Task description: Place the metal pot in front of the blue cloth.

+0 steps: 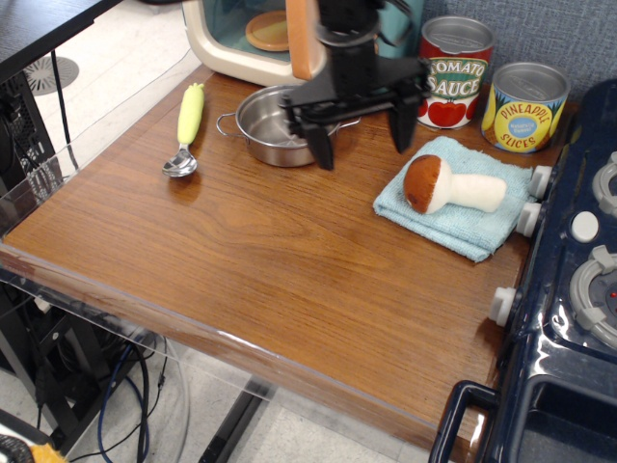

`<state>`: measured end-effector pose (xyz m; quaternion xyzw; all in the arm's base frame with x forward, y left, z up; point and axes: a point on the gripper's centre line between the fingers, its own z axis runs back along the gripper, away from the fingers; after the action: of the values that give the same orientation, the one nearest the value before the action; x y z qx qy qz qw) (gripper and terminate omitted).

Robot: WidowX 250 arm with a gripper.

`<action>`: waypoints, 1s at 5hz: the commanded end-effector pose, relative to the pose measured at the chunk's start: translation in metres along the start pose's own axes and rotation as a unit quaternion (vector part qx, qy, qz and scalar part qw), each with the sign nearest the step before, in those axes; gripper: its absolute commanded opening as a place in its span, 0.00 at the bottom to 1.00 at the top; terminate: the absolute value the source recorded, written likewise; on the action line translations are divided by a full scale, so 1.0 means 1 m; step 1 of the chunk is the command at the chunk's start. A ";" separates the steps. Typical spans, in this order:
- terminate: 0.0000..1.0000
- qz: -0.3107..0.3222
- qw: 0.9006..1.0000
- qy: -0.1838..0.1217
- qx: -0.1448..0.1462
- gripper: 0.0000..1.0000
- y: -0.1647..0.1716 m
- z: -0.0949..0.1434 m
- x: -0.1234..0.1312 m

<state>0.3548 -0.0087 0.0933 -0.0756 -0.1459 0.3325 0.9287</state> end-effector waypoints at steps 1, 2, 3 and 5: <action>0.00 0.126 0.989 -0.073 0.013 1.00 0.026 0.015 0.022; 0.00 0.181 0.977 -0.110 0.026 1.00 0.037 0.015 0.040; 0.00 0.233 0.961 -0.141 0.041 1.00 0.052 0.012 0.053; 0.00 0.368 0.917 -0.147 0.056 1.00 0.073 -0.008 0.070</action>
<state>0.3660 0.0900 0.0682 -0.0093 -0.2001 0.6610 0.7232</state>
